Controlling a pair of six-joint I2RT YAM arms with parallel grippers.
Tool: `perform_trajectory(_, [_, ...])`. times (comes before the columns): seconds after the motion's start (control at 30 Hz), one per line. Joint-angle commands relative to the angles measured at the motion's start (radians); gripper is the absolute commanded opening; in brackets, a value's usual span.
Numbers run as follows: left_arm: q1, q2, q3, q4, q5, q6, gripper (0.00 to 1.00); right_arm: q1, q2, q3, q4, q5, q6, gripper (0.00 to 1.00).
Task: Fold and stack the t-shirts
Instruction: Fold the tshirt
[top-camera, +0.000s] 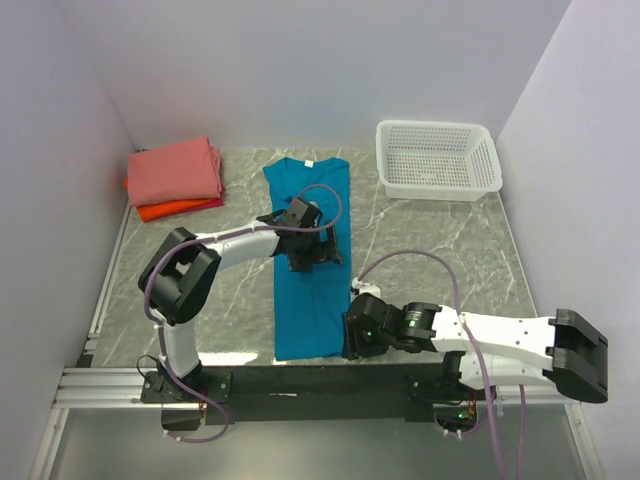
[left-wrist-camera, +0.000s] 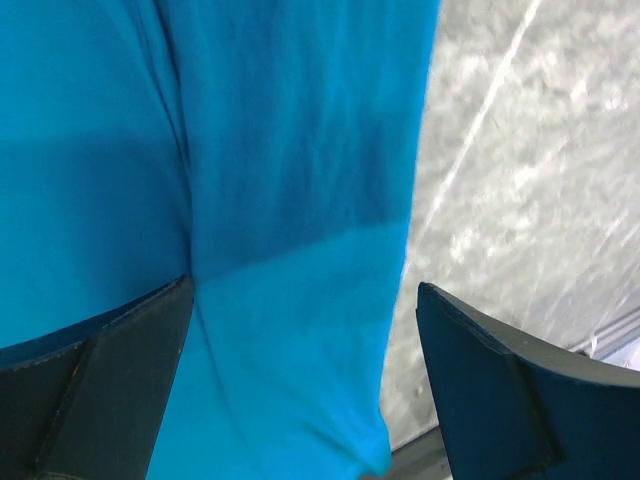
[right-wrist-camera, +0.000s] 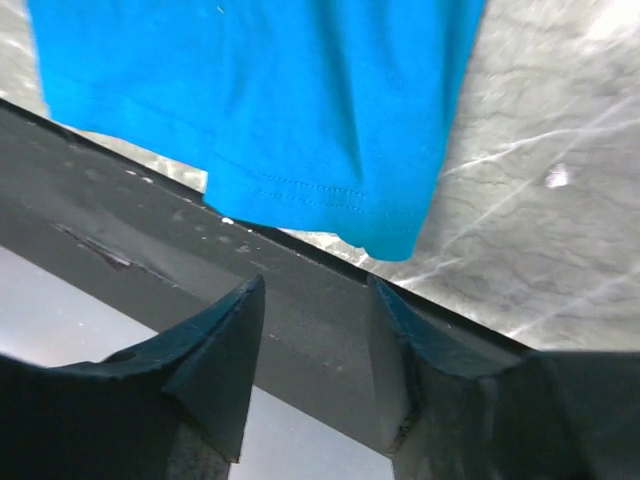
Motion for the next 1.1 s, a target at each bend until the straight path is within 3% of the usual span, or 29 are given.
perform_trajectory(0.0, [-0.028, -0.142, 0.038, -0.058, -0.023, 0.029, 0.99, 0.001, -0.077, 0.052, -0.068, 0.083, -0.014, 0.53])
perform_trajectory(0.13, [-0.053, -0.291, -0.051, -0.133, -0.109, -0.003, 0.99, -0.050, -0.160, 0.021, -0.067, 0.117, 0.016, 0.57])
perform_trajectory(0.33, [-0.077, -0.564, -0.356, -0.252, -0.191, -0.144, 0.99, -0.176, -0.217, -0.077, 0.062, -0.024, -0.016, 0.54])
perform_trajectory(0.57, [-0.171, -0.824, -0.678, -0.250, -0.110, -0.330, 0.99, -0.213, -0.108, -0.106, 0.139, -0.128, -0.050, 0.47])
perform_trajectory(0.73, [-0.243, -0.884, -0.763, -0.202, -0.044, -0.407, 0.89, -0.214, -0.071, -0.126, 0.165, -0.153, -0.030, 0.43])
perform_trajectory(0.97, [-0.250, -0.820, -0.807, -0.167, -0.029, -0.409, 0.76, -0.213, -0.094, -0.161, 0.154, -0.125, -0.027, 0.43])
perform_trajectory(1.07, [-0.250, -0.778, -0.801, -0.142, -0.035, -0.405, 0.61, -0.213, -0.079, -0.180, 0.191, -0.138, -0.021, 0.43])
